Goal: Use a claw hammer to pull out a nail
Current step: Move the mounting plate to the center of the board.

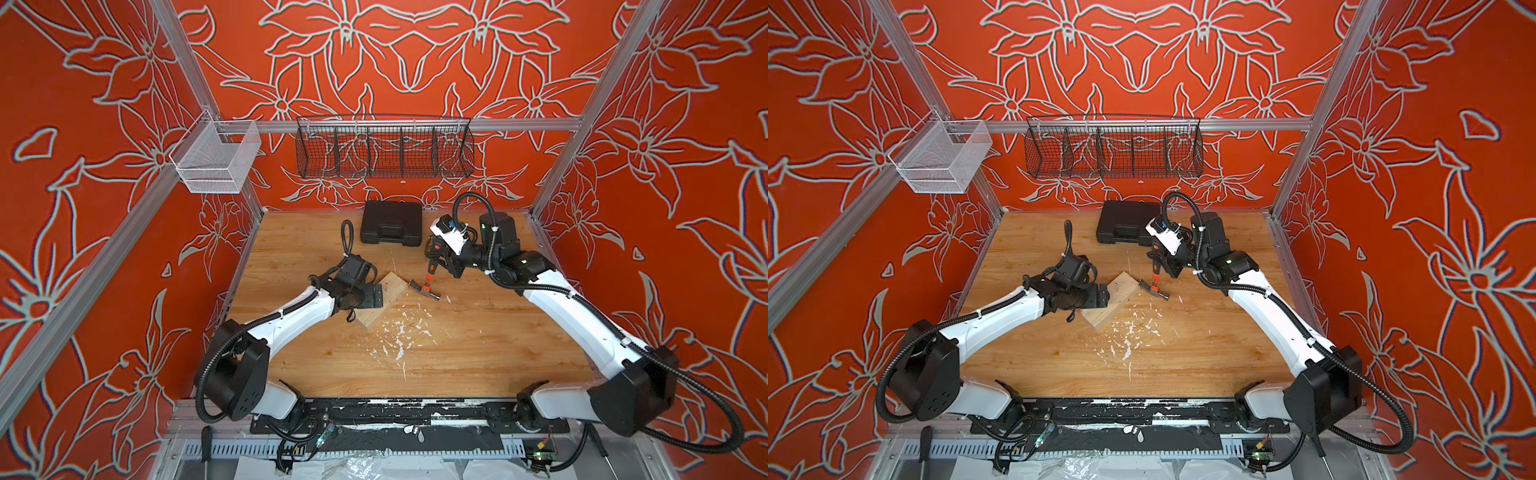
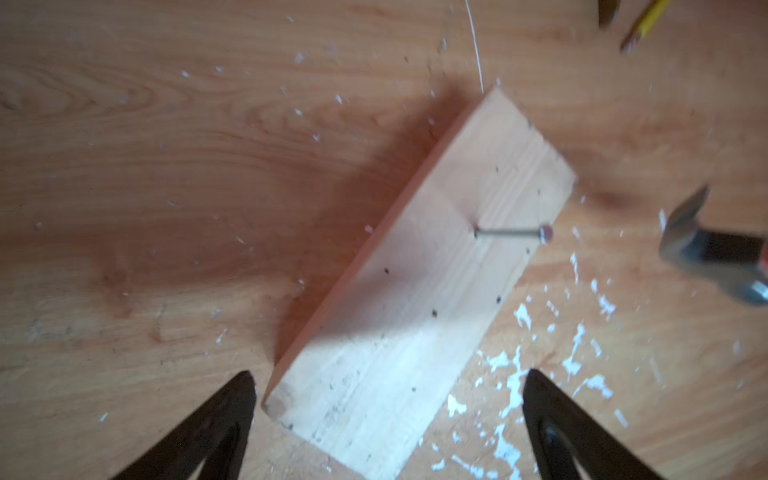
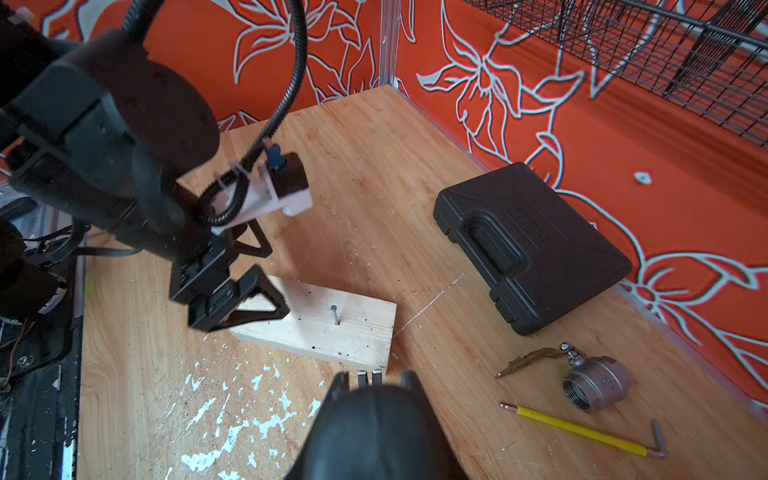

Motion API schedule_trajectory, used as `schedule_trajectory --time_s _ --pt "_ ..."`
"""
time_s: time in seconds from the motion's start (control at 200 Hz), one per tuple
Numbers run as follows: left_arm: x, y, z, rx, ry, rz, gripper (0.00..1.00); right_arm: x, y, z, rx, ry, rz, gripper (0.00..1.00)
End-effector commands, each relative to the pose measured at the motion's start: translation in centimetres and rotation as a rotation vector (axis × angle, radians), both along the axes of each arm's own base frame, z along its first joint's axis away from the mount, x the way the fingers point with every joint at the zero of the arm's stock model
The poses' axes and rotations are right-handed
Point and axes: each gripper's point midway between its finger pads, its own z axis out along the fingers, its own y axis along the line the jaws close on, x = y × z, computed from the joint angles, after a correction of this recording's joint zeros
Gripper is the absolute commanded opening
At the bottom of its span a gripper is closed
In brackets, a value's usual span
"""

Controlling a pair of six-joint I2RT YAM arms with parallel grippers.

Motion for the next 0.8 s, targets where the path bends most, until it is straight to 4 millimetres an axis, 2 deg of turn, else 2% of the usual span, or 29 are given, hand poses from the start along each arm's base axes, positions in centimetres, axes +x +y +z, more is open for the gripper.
schedule_trajectory --time_s 0.0,0.15,0.395,0.615,0.796 --pt "-2.1 0.9 -2.1 0.121 0.09 -0.044 0.97 0.3 0.4 3.3 0.035 -0.119 0.031 0.0" --pt "-3.4 1.7 -3.1 0.245 0.137 -0.062 0.97 0.2 0.4 3.4 0.038 -0.123 0.033 0.0" --pt "-5.0 1.5 -4.6 0.329 0.19 -0.107 0.97 -0.2 0.0 3.0 0.035 -0.118 0.021 0.0" --pt "-4.6 4.0 -5.1 0.468 0.222 -0.042 0.97 -0.2 0.2 3.2 0.05 -0.117 0.027 0.0" --pt "-3.5 5.9 -4.7 0.502 0.232 0.034 0.97 -0.4 0.7 3.1 0.061 -0.1 0.055 0.0"
